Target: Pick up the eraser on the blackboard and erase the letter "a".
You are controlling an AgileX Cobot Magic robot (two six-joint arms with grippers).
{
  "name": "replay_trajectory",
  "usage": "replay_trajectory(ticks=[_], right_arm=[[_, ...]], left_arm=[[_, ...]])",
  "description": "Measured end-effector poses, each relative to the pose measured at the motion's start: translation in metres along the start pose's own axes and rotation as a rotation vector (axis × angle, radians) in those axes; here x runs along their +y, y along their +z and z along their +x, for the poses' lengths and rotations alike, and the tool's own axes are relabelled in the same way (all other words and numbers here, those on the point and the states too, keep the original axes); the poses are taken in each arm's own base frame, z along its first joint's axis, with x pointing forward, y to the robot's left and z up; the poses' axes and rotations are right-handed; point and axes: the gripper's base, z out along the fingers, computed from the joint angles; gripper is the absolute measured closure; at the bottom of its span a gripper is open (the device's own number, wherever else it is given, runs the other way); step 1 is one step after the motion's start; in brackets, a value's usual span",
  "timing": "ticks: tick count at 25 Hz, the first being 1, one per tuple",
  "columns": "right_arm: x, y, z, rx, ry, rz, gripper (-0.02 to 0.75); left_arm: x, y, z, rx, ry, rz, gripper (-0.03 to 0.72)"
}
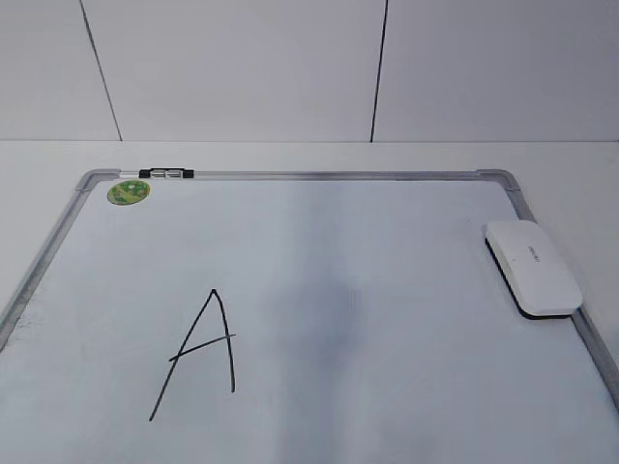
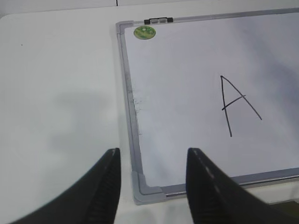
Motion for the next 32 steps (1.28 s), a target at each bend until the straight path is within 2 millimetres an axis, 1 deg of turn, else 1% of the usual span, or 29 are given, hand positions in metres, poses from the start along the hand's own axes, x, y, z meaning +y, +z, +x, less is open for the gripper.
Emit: replay_trajectory(ticks=[3,5,8,12,15,20,26,32], right_arm=[[0.001,0.008,0.017,0.001,-0.009,0.008,0.148],[0.002,0.008,0.024,-0.011,-0.014,0.015,0.148],[0.001,0.01,0.024,-0.037,-0.016,0.026,0.148],[0.0,0.017,0.022,-0.072,-0.015,0.039,0.148],[-0.001,0.017,0.022,-0.083,-0.016,0.043,0.148],[-0.001,0.017,0.021,-0.085,-0.016,0.044,0.148],[-0.001,0.017,0.021,-0.085,-0.015,0.046,0.148],[-0.001,0.017,0.021,-0.087,-0.015,0.046,0.148]], left_arm=[[0.002,0.008,0.013,0.018,0.006,-0.011,0.342],[0.003,0.012,0.02,0.015,0.022,-0.015,0.349],[0.004,0.022,0.026,0.001,0.03,-0.018,0.365],[0.007,0.04,0.032,0.002,0.027,-0.023,0.386],[0.008,0.049,0.038,0.024,0.03,-0.023,0.39],[0.008,0.05,0.038,0.016,0.034,-0.024,0.391],[0.007,0.043,0.042,-0.044,0.041,-0.026,0.4],[0.007,0.043,0.042,-0.047,0.041,-0.025,0.402]])
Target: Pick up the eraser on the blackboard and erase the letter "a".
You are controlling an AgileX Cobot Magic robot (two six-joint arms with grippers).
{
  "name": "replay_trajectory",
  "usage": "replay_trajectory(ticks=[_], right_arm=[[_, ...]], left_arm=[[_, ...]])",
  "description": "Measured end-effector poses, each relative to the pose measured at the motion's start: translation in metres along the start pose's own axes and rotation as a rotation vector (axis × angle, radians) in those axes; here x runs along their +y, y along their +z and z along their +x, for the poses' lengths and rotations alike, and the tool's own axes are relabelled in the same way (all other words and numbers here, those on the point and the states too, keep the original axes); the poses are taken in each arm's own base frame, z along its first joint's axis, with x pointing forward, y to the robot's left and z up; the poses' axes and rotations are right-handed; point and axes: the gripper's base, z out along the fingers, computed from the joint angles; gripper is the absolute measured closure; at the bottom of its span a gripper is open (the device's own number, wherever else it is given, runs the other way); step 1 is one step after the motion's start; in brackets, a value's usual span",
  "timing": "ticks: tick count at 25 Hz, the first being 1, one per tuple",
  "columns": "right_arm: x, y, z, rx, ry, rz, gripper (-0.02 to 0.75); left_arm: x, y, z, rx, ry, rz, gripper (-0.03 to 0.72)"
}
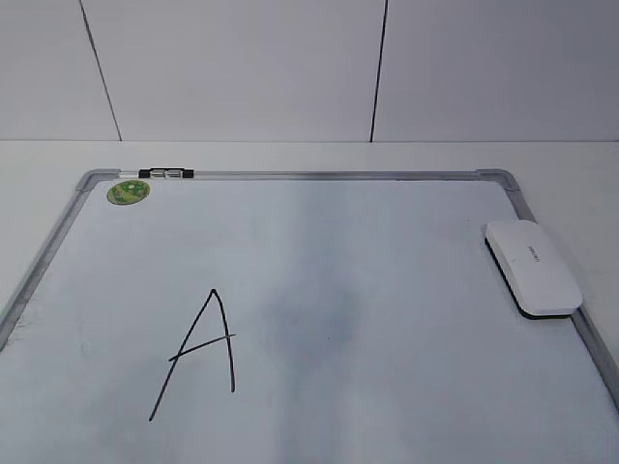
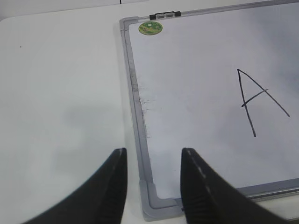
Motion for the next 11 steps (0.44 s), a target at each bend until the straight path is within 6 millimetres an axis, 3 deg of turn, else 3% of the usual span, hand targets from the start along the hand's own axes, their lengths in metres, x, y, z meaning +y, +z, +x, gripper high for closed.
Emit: replay_trajectory(ticks=[11], right_arm=[[0.0,0.0,0.0,0.0,0.0,0.0,0.148]], left_arm=[[-0.0004,0.0,0.0,0.0,0.0,0.004,0.426]])
